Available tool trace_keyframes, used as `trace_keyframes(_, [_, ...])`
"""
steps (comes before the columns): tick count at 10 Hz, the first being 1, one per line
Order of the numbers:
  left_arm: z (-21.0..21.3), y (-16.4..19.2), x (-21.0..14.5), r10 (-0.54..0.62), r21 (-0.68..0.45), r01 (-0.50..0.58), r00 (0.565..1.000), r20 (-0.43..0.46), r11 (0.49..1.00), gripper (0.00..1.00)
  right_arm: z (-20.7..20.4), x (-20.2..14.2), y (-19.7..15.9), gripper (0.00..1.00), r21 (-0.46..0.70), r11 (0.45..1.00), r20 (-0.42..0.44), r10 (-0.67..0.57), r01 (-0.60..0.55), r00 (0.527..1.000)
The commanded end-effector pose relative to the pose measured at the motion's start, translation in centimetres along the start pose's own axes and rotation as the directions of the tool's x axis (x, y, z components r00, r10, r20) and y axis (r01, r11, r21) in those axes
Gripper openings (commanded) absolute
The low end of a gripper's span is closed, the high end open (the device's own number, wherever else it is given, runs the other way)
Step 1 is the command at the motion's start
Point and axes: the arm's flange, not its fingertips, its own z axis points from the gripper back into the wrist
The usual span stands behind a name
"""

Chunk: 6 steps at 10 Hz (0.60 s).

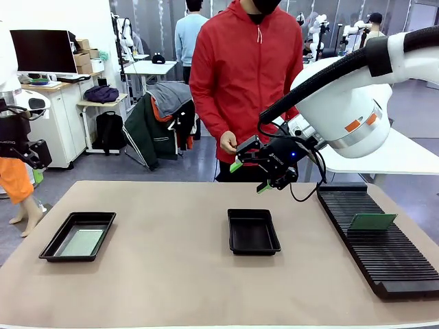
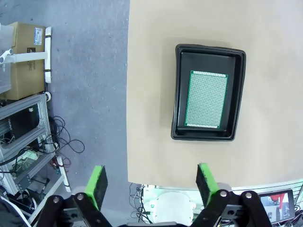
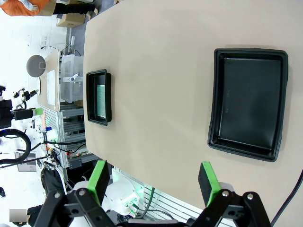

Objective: Inspect and transfer BCBs to ESD trays.
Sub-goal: Pick up the Blank PCB from the PCB Rack and place it in the right ESD tray.

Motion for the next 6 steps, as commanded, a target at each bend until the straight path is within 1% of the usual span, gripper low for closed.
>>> trace_keyframes(1, [-0.11, -0.06, -0.12, -0.001, 0.005, 0.001, 1.000, -0.002, 1.000, 1.00, -0.01, 0.02, 0.09, 1.00, -0.009, 1.000, -0.004, -0.005, 0.005, 1.000])
trace_keyframes(6, [-0.11, -0.06, -0.12, -0.001, 0.005, 0.001, 1.000, -0.002, 1.000, 1.00, -0.01, 0.02, 0.09, 1.00, -0.009, 1.000, -0.004, -0.005, 0.005, 1.000])
